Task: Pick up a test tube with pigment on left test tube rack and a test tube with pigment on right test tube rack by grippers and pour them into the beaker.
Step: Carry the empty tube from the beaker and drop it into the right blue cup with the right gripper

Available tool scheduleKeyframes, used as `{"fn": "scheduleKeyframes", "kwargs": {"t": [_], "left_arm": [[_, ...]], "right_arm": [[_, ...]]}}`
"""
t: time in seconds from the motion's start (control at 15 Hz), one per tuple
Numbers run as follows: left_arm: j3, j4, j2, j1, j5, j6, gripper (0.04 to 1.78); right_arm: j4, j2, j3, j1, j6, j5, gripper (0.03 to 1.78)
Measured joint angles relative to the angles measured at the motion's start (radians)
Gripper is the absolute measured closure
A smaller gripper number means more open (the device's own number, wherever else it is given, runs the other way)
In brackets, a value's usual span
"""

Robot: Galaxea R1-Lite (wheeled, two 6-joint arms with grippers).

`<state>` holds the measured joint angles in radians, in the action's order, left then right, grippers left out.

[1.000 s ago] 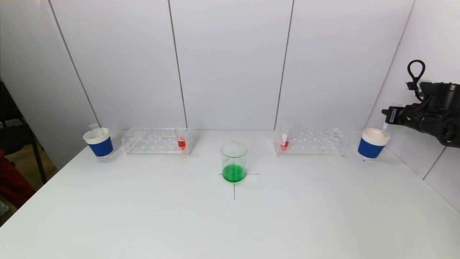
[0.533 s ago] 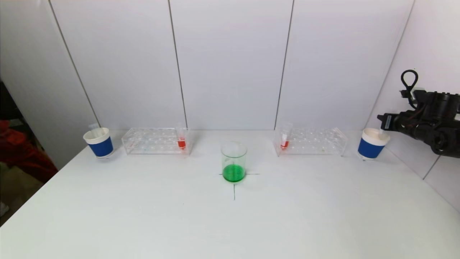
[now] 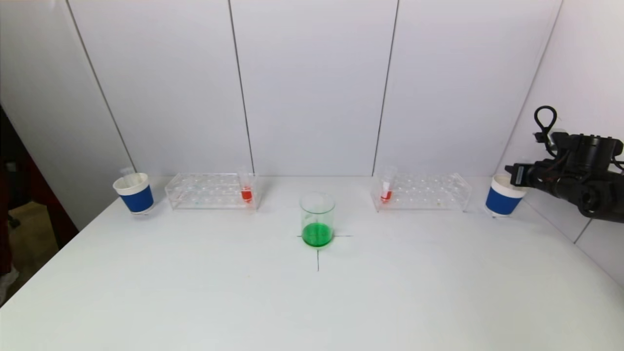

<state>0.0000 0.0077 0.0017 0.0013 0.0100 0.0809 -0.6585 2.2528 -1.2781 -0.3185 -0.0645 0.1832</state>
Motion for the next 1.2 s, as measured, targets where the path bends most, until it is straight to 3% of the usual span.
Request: {"fn": "scheduleKeyframes", "kwargs": {"t": [0.47,0.67,1.2], "left_arm": [[0.0,0.0,0.0,0.0,0.0,0.0,0.06],[0.0,0.0,0.0,0.0,0.0,0.0,0.06],[0.0,0.0,0.0,0.0,0.0,0.0,0.06]], "right_arm": [[-0.016,0.0,0.01,-0.001,0.004,0.0,1.29],[-0.015,-0.002,0.01,-0.002,0.004,0.0,1.18],[-0.015,-0.031,0.017,-0.004,0.009,-0.003,0.16]]}}
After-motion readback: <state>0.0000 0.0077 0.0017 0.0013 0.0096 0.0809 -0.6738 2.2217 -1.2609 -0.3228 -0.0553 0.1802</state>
